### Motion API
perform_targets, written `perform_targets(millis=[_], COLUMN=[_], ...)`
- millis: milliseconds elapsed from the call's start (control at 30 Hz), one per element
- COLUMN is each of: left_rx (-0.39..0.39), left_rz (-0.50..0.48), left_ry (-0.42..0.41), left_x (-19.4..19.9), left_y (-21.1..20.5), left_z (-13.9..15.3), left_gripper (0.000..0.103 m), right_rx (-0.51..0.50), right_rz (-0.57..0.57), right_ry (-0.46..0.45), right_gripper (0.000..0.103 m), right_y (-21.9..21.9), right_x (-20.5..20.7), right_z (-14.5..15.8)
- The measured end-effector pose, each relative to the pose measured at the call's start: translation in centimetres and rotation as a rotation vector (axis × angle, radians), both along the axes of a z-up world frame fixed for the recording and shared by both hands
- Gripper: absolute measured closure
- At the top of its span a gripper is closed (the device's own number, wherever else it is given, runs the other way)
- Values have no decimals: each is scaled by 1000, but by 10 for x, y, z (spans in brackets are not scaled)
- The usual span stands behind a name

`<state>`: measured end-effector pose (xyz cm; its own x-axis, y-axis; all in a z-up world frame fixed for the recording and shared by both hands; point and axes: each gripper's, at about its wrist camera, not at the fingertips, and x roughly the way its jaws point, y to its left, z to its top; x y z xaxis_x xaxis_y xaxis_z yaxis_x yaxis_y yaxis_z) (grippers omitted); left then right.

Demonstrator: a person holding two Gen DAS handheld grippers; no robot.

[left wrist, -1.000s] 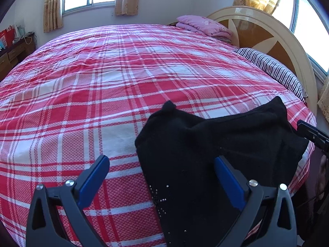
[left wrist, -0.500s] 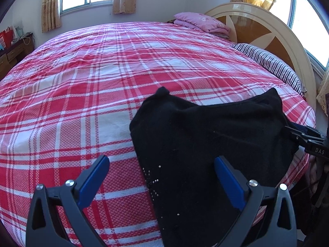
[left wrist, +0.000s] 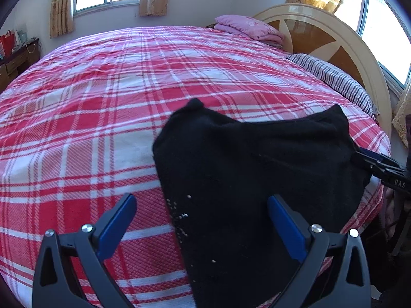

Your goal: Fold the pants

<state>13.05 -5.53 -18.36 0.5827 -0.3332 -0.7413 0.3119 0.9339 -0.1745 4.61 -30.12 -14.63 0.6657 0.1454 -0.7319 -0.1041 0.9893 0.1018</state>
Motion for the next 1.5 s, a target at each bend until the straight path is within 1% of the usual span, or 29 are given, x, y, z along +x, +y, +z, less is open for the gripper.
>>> perform_targets(millis=[167,300,433,500,567,667,733,800,867,900,1000,1067,1133,1167,1200,1233,1267,1300,1333,1367,1400,1433,1467,1500], left_rx=[-3,-17,-19,-9,-6,-18,-11,-5,-4,-3,6,0,-15,-20,-30,-50,-65,-75,-82,-98,-118,-152,-183,-194], left_rz=[-19,-19,-25,-33,-39,-43,-48,-49,-48,-48,-60,-71,-76,-79,-85,-97,-102,-107,-108,-100,-97,-100,-104,-102], left_ry=[-24,-14,-4,-7,-6,-2,-9,-14,-15,-15,-9,-5,-3,-4,-5,-3,-5,-7,-5,-1,5,11,14,15], left_x=[-4,1,5,7,9,12,12,13,14,15,18,19,19,18,16,14,13,12,13,14,15,15,16,16], left_y=[-5,-6,-8,-10,-12,-11,-13,-15,-17,-17,-20,-20,-20,-20,-20,-20,-19,-17,-14,-10,-7,-3,2,3], left_z=[3,-1,-5,-5,-5,-7,-8,-8,-8,-8,-8,-8,-7,-7,-5,-3,-2,-2,-3,-2,-2,-1,0,1], left_gripper=[0,0,0,0,0,0,0,0,0,0,0,0,0,5,14,18,25,30,32,39,50,57,67,74], right_rx=[14,20,65,75,109,148,165,169,196,224,226,256,250,241,236,241,246,250,259,273,290,305,313,318], right_rz=[-3,0,6,5,15,28,28,29,60,74,71,71,79,82,84,87,90,93,95,96,99,101,105,115], right_ry=[-1,-16,17,46,72,88,92,88,101,118,116,119,115,113,110,107,104,100,95,89,80,71,64,53], right_gripper=[33,33,33,33,33,33,34,36,51,51,51,51,52,52,53,57,59,61,64,68,70,73,76,77], right_y=[-2,0,-3,-5,-7,-9,-11,-9,-4,-2,-1,-4,-2,-1,0,0,0,-1,-3,-4,-6,-7,-7,-6], right_x=[-2,-1,13,21,27,31,33,32,32,34,35,35,33,32,31,31,30,29,27,26,25,22,20,16], right_z=[5,14,11,7,3,1,-2,-3,-5,-8,-13,-14,-13,-13,-13,-12,-12,-11,-10,-10,-9,-7,-4,0])
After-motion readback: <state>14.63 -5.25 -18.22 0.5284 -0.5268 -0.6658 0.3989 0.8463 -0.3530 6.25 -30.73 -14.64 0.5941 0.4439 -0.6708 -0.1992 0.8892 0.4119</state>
